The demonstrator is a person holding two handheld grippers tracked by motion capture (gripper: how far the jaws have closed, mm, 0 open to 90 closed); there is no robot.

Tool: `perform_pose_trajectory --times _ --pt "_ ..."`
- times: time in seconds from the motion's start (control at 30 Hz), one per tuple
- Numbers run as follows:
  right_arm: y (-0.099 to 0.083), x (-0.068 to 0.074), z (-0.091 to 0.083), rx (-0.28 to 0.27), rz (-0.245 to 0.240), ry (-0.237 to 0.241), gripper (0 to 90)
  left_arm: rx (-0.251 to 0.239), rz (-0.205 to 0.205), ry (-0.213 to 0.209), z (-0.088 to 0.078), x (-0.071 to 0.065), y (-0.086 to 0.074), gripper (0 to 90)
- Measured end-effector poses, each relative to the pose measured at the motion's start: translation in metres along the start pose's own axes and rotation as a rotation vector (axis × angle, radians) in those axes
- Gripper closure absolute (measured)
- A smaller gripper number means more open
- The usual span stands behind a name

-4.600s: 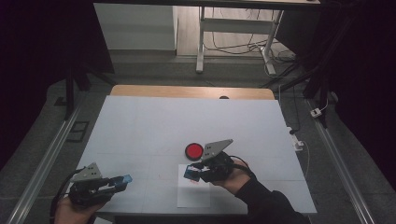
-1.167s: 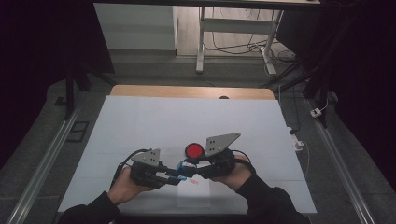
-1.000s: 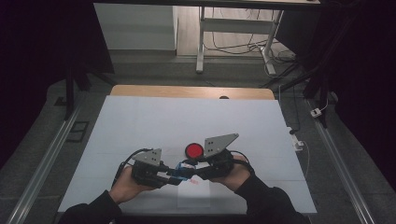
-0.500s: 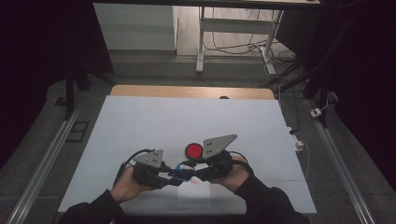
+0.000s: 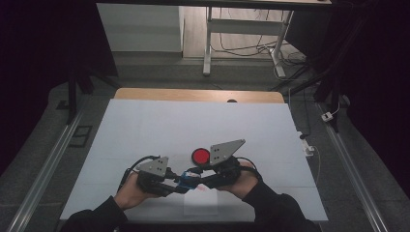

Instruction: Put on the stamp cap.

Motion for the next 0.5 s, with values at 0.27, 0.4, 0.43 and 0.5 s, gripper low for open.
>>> perform_pose_trajectory --times 0.27,0.4,0.43,0.5 --pt "0.0006 0.0013 0.001 -0.004 -0.008 0.003 70.7 -0.026 -0.007 -0.02 -0.0011 -0.0011 0.0018 68.5" --pt "0.0017 0.0012 0.0001 -0.018 -0.003 0.004 70.7 -0.048 -0.004 -0.025 -0.0021 -0.0009 0.0035 68.6" --pt "0.0021 0.0012 -0.0001 -0.023 -0.001 0.005 70.7 -0.056 -0.005 -0.027 -0.0026 -0.0009 0.004 68.6" --pt "0.003 0.0012 -0.0008 -0.033 0.002 0.011 70.6 -0.072 -0.007 -0.033 -0.0034 -0.0009 0.0052 68.6"
Point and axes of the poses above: each handheld gripper's, and its own axes: z roughly forward along the jaws, y roughly out of its top, x roughly to its left, the point moved 10 cm from there along z, roughly forward along the jaws, and after that the axes turned 1 degree about y, right-handed, at the moved point
